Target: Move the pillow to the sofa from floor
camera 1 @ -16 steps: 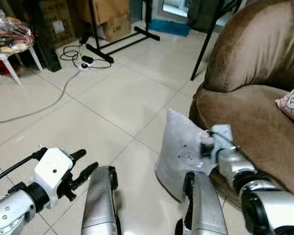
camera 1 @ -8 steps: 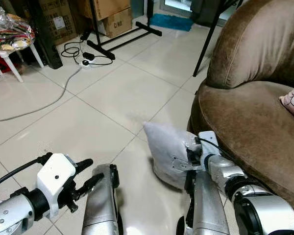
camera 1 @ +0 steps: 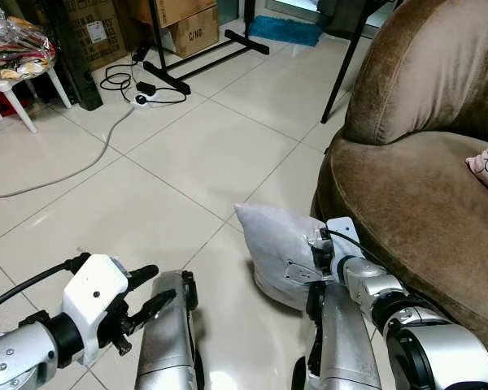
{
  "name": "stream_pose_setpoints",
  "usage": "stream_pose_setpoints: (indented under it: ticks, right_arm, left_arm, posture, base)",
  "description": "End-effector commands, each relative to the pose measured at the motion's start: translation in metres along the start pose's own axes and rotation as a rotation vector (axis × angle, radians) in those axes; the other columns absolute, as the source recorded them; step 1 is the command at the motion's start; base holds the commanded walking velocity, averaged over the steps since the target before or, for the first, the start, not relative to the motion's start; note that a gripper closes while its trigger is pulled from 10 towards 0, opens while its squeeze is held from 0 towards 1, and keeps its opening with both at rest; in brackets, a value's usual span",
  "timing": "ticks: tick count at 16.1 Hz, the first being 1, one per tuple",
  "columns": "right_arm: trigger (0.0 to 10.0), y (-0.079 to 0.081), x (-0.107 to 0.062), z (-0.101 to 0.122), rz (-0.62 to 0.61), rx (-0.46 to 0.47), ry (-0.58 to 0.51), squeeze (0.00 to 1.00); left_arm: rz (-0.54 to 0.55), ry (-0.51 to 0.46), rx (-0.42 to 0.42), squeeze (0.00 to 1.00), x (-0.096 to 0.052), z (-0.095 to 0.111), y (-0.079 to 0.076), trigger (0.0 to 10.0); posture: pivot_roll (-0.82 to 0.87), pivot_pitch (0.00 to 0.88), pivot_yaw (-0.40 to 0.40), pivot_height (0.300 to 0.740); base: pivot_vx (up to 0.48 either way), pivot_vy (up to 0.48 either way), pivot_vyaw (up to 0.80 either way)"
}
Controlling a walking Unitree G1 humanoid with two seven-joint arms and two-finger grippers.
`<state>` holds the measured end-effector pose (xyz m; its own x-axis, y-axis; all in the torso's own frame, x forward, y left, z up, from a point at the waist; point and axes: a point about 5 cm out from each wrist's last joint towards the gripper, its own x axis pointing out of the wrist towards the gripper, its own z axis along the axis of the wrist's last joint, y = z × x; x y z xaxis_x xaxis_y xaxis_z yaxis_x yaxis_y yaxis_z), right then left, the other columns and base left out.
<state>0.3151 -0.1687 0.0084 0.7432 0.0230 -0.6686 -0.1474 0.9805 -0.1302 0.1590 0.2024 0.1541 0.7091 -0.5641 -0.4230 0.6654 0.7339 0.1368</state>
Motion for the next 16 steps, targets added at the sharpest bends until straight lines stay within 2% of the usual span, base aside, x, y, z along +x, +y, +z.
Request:
stream_pose_setpoints:
  ticks: [1,10,13,16]
  right_arm:
    - [0.0,0.002,0.000,-0.012,0.001,-0.003,0.054,0.00]
    - [0.0,0.004,0.000,-0.009,-0.007,0.040,0.048,0.00]
    - [0.0,0.005,0.000,-0.009,-0.009,0.088,0.037,0.00]
    - [0.0,0.005,0.000,-0.005,0.000,0.162,0.002,0.00]
  left_arm:
    - [-0.020,-0.004,-0.002,0.00,0.001,0.002,-0.003,10.0]
    - [-0.026,-0.015,-0.012,0.00,0.008,0.003,-0.002,10.0]
    - [0.005,-0.035,-0.014,0.00,0.018,0.003,0.000,10.0]
    - [0.062,-0.065,-0.011,0.00,0.029,0.003,0.005,10.0]
  posture:
    - [0.25,0.091,0.001,0.465]
    - [0.25,0.063,0.002,0.465]
    - [0.22,0.006,-0.006,0.465]
    - [0.18,0.000,-0.018,0.465]
  base:
    - [0.000,0.000,0.00]
    - [0.000,0.000,0.00]
    - [0.000,0.000,0.00]
    - [0.000,0.000,0.00]
